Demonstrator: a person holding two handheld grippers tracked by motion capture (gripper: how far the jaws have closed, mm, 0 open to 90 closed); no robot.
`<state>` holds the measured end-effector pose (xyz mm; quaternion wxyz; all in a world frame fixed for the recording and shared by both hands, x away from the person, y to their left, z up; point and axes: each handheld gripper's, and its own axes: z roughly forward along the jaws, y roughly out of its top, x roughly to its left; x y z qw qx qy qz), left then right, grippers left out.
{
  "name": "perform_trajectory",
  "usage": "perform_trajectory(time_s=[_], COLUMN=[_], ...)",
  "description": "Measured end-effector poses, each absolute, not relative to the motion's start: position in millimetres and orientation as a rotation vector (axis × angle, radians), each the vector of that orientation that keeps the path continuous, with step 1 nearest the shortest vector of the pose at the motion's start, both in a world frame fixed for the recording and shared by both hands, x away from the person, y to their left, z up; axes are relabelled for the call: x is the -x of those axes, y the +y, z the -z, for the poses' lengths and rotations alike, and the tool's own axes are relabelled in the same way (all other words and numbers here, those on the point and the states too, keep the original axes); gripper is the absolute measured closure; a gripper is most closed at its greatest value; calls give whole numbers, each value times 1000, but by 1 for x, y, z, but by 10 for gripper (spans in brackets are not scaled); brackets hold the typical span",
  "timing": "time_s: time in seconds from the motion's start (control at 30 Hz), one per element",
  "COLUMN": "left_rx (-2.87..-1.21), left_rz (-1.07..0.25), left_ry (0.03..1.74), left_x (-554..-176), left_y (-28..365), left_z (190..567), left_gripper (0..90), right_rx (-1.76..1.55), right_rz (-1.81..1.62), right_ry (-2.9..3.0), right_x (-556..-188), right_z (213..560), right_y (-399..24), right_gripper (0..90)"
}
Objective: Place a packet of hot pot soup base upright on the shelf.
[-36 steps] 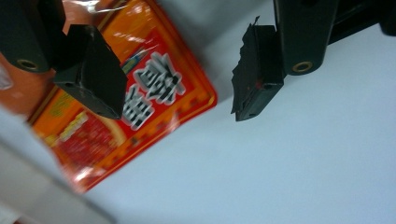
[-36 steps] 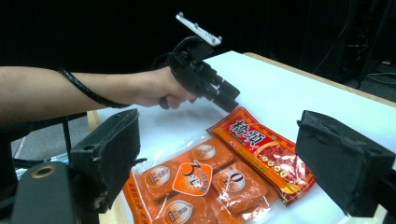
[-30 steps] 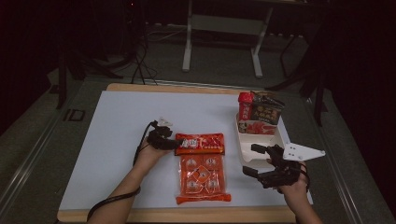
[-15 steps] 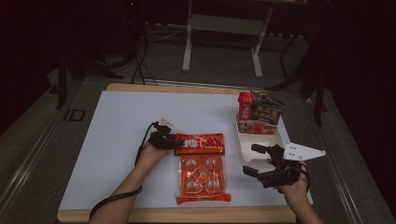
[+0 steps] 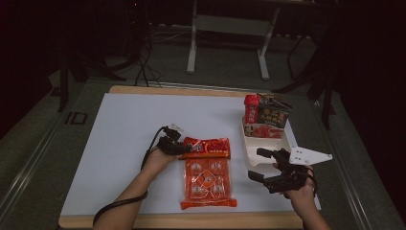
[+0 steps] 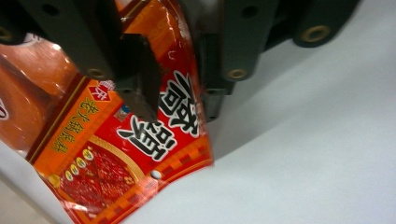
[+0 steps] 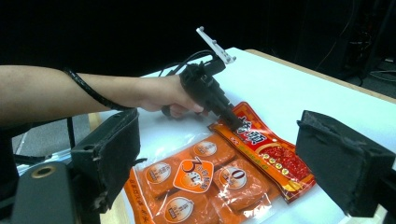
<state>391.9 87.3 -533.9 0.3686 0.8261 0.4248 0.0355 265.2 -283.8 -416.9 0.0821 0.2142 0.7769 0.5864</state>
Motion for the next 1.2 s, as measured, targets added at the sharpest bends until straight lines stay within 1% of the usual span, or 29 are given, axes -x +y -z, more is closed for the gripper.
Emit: perform_trajectory(time_s=[0.03,0.1,0.13,0.17,0.2,0.23,0.27,0.4,0.5,0.63,0.7,0.8,1.1,1.2], left_rx=[-2127,-2155,-2151,-2151,-2142,-2155,-2155,-2178,-2148,-2129,-2129,-2109,-2053,-2028], left_rz=[-89,-123,-135,-135,-132,-167,-167,-263,-264,-277,-277,-295,-315,-347], left_ry=[1106,1111,1120,1120,1142,1112,1112,1058,1055,985,985,925,849,769], left_x=[-392,-390,-389,-389,-388,-386,-386,-378,-376,-371,-371,-365,-357,-349], left_y=[86,81,79,79,79,77,77,73,74,77,77,82,86,87], left_z=[533,531,530,530,529,527,527,522,518,509,509,503,487,474], left_gripper=[799,803,861,881,881,900,900,900,900,900,900,900,900,900], right_rx=[-638,-638,-639,-639,-639,-635,-635,-622,-609,-585,-587,-615,-670,-683], right_rz=[-1754,-1752,-1753,-1752,-1752,-1754,-1754,-1745,-1758,-1762,-1755,-1727,-1692,-1684], right_ry=[2320,2321,2320,2319,2319,2316,2316,2308,2300,2288,2274,2247,2249,2252], right_x=[-265,-266,-266,-266,-266,-265,-265,-265,-266,-265,-265,-264,-265,-266], right_z=[417,417,417,417,417,417,417,416,416,414,414,411,412,412], right_y=[-284,-283,-283,-283,-283,-283,-283,-283,-283,-283,-283,-285,-285,-285], right_gripper=[139,139,139,139,139,139,139,142,144,146,146,145,135,116])
